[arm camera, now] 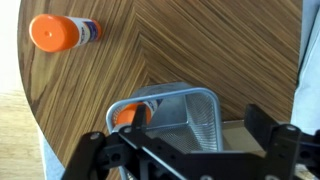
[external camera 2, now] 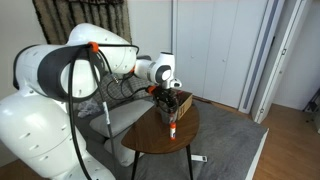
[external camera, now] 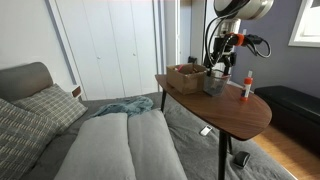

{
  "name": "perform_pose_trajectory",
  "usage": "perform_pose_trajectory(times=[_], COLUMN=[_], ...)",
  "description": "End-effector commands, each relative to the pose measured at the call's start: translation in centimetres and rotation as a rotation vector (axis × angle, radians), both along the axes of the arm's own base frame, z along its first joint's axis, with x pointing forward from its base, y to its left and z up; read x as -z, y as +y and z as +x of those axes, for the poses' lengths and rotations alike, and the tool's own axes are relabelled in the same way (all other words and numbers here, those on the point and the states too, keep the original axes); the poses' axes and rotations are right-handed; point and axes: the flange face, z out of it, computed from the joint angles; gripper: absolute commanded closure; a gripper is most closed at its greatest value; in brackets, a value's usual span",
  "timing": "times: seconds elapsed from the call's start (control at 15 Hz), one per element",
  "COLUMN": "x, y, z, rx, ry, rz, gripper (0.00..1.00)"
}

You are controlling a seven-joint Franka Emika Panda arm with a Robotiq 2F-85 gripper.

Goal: Put the two paper glues on the table

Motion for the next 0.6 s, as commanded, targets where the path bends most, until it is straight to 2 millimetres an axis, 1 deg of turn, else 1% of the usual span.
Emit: perform_pose_trajectory(times=[0.0,0.4,0.53], x=[0.4,0.7,0.7], y=[1.0,3.3,3.6], z=[0.7,0.2,0.3], rx=[-0.026,-0.090,-0.099], ry=[-0.020,-0.001,-0.008], rz=[0.020,0.017,0.013], gripper=[0.00,0.00,0.00])
